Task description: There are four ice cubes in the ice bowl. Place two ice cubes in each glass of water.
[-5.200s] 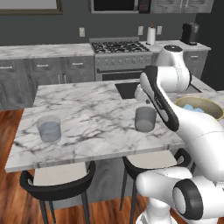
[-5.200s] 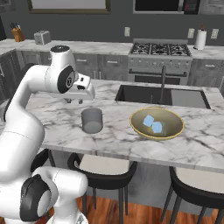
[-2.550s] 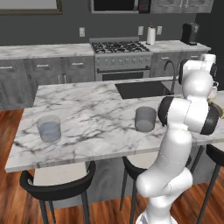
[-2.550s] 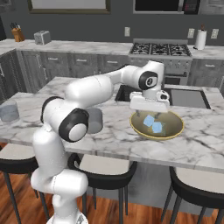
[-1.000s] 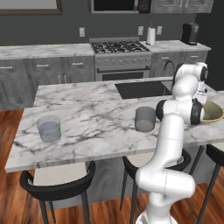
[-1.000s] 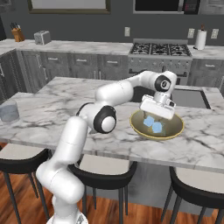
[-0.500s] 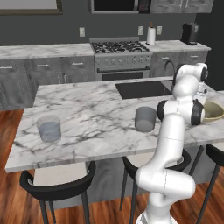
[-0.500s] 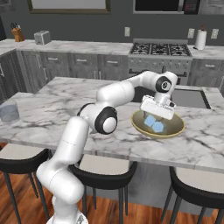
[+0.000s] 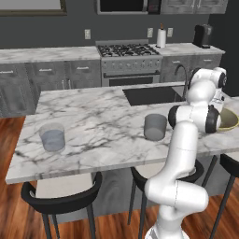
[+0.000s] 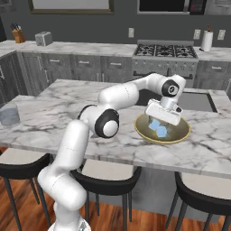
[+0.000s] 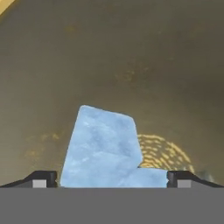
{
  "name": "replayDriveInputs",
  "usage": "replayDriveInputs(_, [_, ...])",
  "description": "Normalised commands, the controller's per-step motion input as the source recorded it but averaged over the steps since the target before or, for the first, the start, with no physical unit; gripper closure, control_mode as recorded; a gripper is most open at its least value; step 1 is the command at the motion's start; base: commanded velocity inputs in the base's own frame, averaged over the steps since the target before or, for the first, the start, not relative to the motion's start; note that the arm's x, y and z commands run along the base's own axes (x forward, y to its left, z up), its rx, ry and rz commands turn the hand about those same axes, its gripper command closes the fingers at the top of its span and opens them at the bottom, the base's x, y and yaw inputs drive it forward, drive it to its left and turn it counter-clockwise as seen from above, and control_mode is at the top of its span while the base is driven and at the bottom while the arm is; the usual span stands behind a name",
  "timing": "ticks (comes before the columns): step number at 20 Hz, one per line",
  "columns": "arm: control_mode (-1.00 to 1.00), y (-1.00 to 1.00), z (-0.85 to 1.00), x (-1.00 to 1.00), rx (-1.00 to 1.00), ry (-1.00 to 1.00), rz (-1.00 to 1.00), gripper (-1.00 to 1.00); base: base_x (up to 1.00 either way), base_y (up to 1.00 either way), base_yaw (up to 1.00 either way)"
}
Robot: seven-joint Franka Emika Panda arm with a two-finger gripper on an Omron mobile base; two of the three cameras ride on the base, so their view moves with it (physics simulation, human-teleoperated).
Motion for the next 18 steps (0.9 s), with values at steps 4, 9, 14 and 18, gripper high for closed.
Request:
replayDriveInputs(4, [-1.0, 0.39, 0.0, 0.0, 0.0, -0.1, -0.01, -1.0, 0.0, 0.0, 0.0])
replayDriveInputs(9, [-1.0, 0.28, 0.0, 0.01, 0.0, -0.07, -0.01, -1.0, 0.0, 0.0, 0.0])
replayDriveInputs(14, [-1.0, 0.0, 0.0, -0.03, 0.0, -0.02, -0.02, -1.0, 0.0, 0.0, 0.0])
replayDriveInputs(18, [-1.0, 0.0, 0.0, -0.02, 0.0, -0.02, -0.03, -1.0, 0.0, 0.0, 0.0])
